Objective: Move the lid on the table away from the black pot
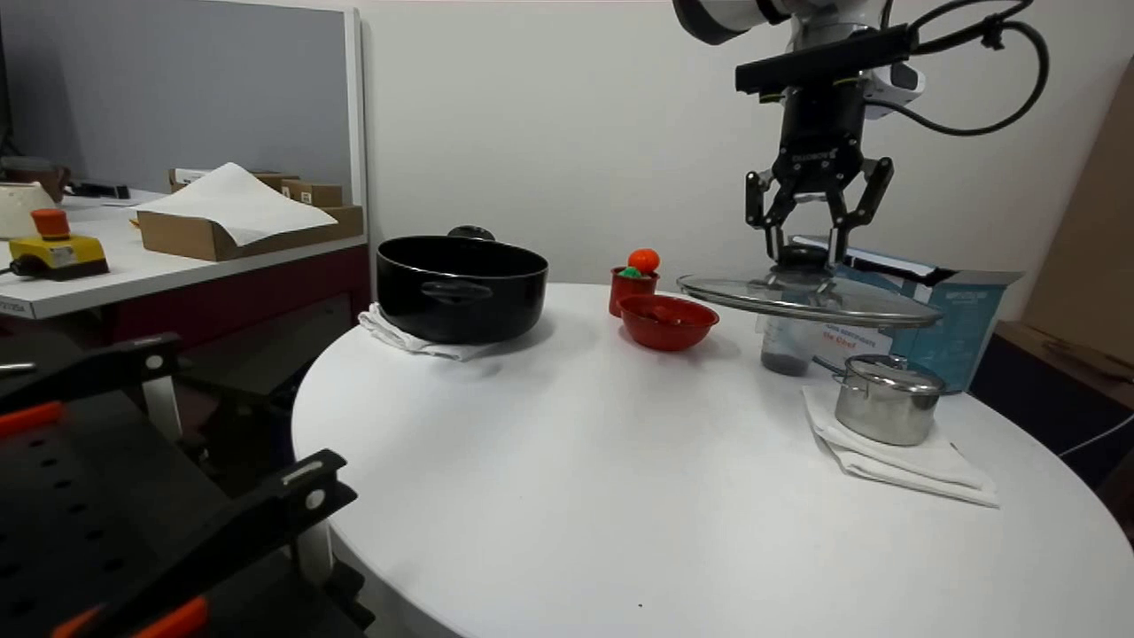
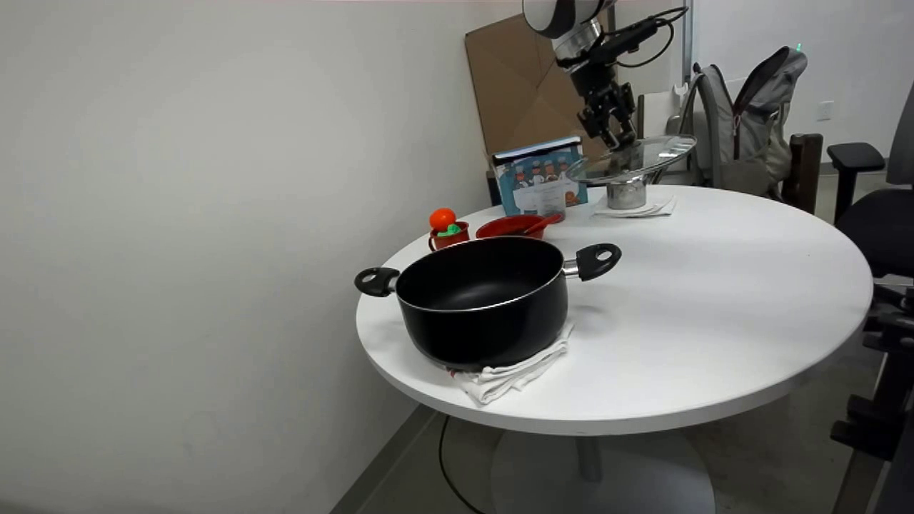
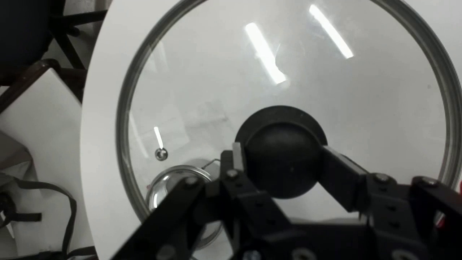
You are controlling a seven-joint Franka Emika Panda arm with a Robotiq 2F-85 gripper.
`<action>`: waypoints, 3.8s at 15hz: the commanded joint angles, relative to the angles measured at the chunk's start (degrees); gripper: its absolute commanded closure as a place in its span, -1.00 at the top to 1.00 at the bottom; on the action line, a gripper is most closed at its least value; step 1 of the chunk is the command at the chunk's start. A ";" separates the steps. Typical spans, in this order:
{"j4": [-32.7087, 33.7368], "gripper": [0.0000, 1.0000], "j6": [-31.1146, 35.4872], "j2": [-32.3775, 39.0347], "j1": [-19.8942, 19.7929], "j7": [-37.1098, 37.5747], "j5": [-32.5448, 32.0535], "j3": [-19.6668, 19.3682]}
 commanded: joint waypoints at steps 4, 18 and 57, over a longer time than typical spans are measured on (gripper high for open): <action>-19.94 -0.48 7.79 -16.52 -0.85 -2.16 -2.90 -1.48; -42.51 -0.48 23.12 -25.10 -7.20 -0.01 -0.64 -5.83; -26.16 -0.48 24.39 -1.33 -9.53 -2.75 2.85 -3.24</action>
